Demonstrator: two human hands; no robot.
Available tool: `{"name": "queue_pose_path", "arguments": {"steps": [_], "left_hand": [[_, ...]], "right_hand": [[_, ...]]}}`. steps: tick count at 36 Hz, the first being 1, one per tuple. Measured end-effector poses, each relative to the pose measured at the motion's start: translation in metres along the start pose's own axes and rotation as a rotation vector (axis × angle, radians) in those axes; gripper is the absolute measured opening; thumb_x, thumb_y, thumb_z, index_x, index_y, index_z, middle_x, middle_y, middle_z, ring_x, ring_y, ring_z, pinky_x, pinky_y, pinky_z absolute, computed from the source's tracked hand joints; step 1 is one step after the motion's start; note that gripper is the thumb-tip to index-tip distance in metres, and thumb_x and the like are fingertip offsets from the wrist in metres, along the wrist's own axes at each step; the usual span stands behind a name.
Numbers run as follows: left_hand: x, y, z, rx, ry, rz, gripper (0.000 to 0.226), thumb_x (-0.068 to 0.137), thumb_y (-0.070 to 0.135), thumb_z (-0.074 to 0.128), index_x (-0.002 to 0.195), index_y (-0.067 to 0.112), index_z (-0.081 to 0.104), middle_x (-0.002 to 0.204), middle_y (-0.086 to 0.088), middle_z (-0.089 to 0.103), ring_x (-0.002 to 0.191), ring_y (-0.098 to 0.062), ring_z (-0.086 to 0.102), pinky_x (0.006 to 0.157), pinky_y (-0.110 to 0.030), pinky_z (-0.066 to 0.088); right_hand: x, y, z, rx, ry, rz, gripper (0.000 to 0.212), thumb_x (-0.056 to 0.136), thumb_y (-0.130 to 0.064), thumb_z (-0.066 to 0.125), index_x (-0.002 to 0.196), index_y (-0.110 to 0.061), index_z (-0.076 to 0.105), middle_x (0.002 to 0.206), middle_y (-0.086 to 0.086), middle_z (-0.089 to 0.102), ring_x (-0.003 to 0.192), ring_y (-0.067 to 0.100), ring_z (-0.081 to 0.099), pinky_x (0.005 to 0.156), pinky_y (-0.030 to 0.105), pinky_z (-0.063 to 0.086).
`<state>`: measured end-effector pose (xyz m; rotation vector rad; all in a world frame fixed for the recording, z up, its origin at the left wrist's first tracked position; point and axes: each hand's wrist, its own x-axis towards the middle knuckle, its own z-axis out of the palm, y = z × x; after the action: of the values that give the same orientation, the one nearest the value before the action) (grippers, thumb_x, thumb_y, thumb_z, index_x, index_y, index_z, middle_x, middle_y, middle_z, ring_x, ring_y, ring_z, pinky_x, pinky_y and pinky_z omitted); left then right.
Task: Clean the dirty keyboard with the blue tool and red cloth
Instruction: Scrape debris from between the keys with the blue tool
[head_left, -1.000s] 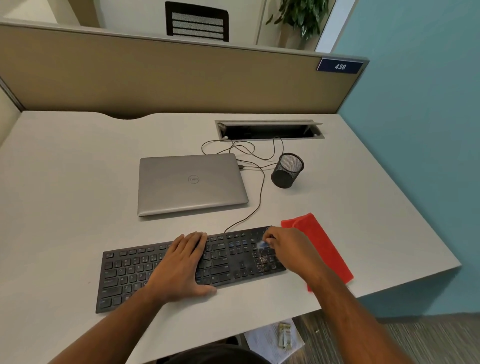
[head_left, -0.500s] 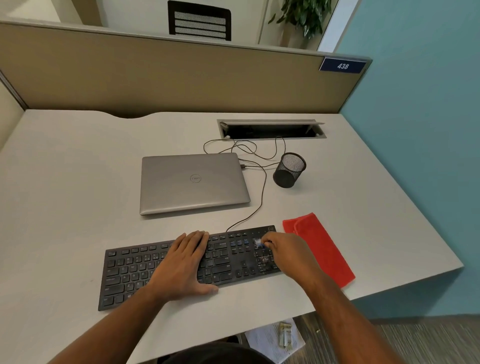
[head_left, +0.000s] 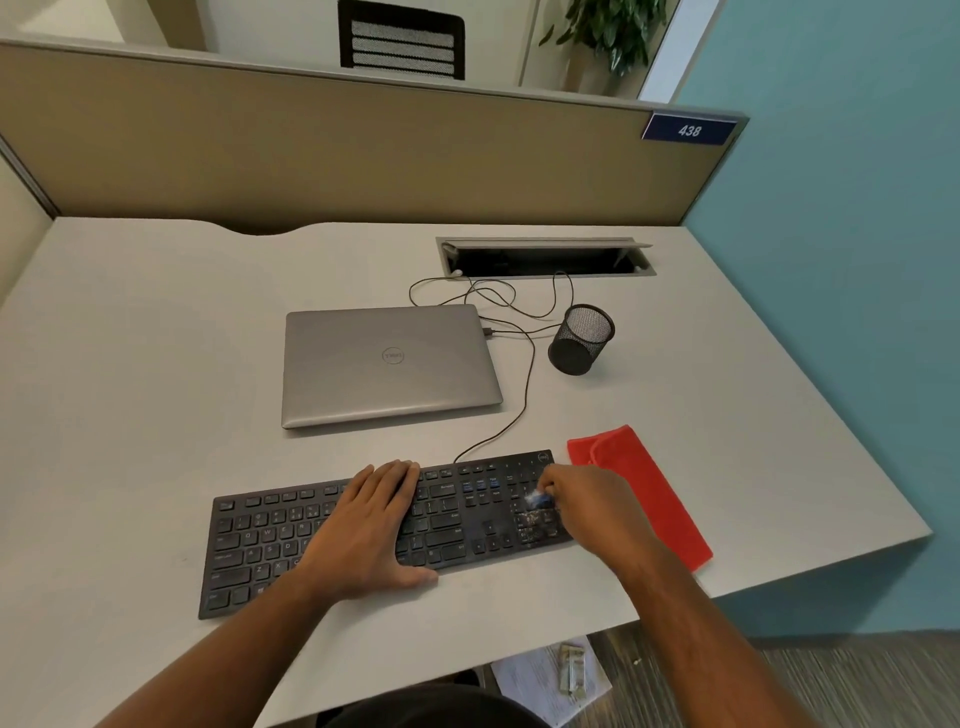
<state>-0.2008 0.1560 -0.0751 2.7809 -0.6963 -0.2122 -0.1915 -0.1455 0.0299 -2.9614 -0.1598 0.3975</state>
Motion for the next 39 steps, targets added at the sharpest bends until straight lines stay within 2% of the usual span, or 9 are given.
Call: {"name": "queue_pose_path", "arguments": {"steps": [4, 8, 10, 17, 21, 24, 28, 35, 39], "left_hand": [[0.0, 0.0, 0.0, -0.004, -0.016, 0.001, 0.137, 0.069, 0.103, 0.039, 0.166, 0.017, -0.004, 0.173, -0.002, 0.003, 0.159, -0.018, -0.002, 0.126, -0.039, -0.009], [0.001, 0.0, 0.0, -0.007, -0.01, 0.004, 0.136, 0.069, 0.104, 0.038, 0.166, 0.017, -0.002, 0.173, -0.003, 0.006, 0.159, -0.019, 0.001, 0.126, -0.039, -0.007], [0.001, -0.001, 0.001, -0.002, -0.009, 0.002, 0.136, 0.069, 0.104, 0.038, 0.166, 0.016, 0.0, 0.173, -0.003, 0.008, 0.159, -0.019, 0.003, 0.126, -0.039, -0.006], [0.0, 0.0, 0.0, -0.005, -0.013, 0.002, 0.136, 0.069, 0.104, 0.037, 0.166, 0.016, 0.0, 0.173, -0.003, 0.008, 0.159, -0.02, 0.004, 0.126, -0.04, -0.007], [0.001, -0.001, 0.001, -0.002, -0.01, 0.0, 0.137, 0.069, 0.104, 0.038, 0.166, 0.016, 0.0, 0.173, -0.004, 0.008, 0.159, -0.02, 0.004, 0.126, -0.039, -0.006], [0.001, -0.001, 0.002, 0.0, -0.011, -0.001, 0.137, 0.068, 0.104, 0.039, 0.166, 0.016, 0.002, 0.173, -0.005, 0.011, 0.159, -0.021, 0.008, 0.126, -0.04, -0.005], [0.001, -0.002, 0.002, 0.001, -0.014, 0.003, 0.136, 0.069, 0.104, 0.037, 0.166, 0.016, -0.001, 0.173, -0.003, 0.007, 0.159, -0.02, 0.003, 0.126, -0.039, -0.007], [0.001, -0.001, 0.0, -0.007, -0.029, -0.002, 0.137, 0.069, 0.104, 0.038, 0.165, 0.019, -0.009, 0.173, -0.001, -0.002, 0.158, -0.017, -0.007, 0.126, -0.039, -0.011], [0.001, -0.001, 0.0, -0.007, -0.031, 0.0, 0.137, 0.069, 0.104, 0.038, 0.165, 0.019, -0.009, 0.174, -0.001, -0.003, 0.158, -0.017, -0.007, 0.126, -0.039, -0.01]], "right_hand": [[0.0, 0.013, -0.008, -0.056, 0.024, 0.051, 0.032, 0.093, -0.003, 0.057, 0.113, -0.026, 0.067, 0.096, -0.004, 0.073, 0.075, 0.01, 0.061, 0.072, 0.029, 0.055], [0.0, 0.0, -0.007, 0.124, 0.009, 0.005, 0.023, 0.103, -0.015, 0.054, 0.114, -0.028, 0.069, 0.09, -0.005, 0.071, 0.062, 0.004, 0.057, 0.056, 0.017, 0.046], [0.001, -0.01, -0.003, 0.166, -0.015, -0.046, 0.022, 0.104, -0.019, 0.052, 0.116, -0.028, 0.069, 0.092, -0.004, 0.071, 0.063, 0.003, 0.056, 0.056, 0.017, 0.044], [0.0, 0.002, 0.001, -0.015, 0.039, 0.043, 0.03, 0.094, -0.005, 0.059, 0.113, -0.026, 0.067, 0.093, -0.004, 0.072, 0.072, 0.01, 0.06, 0.066, 0.027, 0.053], [-0.001, 0.015, -0.007, -0.032, 0.059, 0.107, 0.03, 0.093, -0.003, 0.059, 0.113, -0.025, 0.067, 0.093, -0.005, 0.071, 0.071, 0.007, 0.057, 0.062, 0.021, 0.042], [0.003, 0.009, -0.006, 0.084, 0.039, 0.064, 0.026, 0.099, -0.008, 0.058, 0.112, -0.027, 0.068, 0.093, -0.006, 0.072, 0.069, 0.005, 0.061, 0.059, 0.015, 0.045], [0.003, 0.0, 0.005, 0.116, -0.036, -0.009, 0.021, 0.103, -0.015, 0.052, 0.109, -0.027, 0.068, 0.086, -0.01, 0.068, 0.065, 0.003, 0.059, 0.055, 0.017, 0.046], [0.004, 0.029, 0.0, 0.101, 0.086, 0.155, 0.028, 0.094, -0.004, 0.061, 0.112, -0.023, 0.07, 0.096, -0.003, 0.074, 0.073, 0.007, 0.06, 0.071, 0.025, 0.055], [0.0, 0.027, 0.001, 0.19, 0.137, 0.138, 0.019, 0.101, -0.012, 0.057, 0.111, -0.023, 0.07, 0.089, -0.002, 0.072, 0.07, 0.008, 0.062, 0.063, 0.023, 0.051]]}}
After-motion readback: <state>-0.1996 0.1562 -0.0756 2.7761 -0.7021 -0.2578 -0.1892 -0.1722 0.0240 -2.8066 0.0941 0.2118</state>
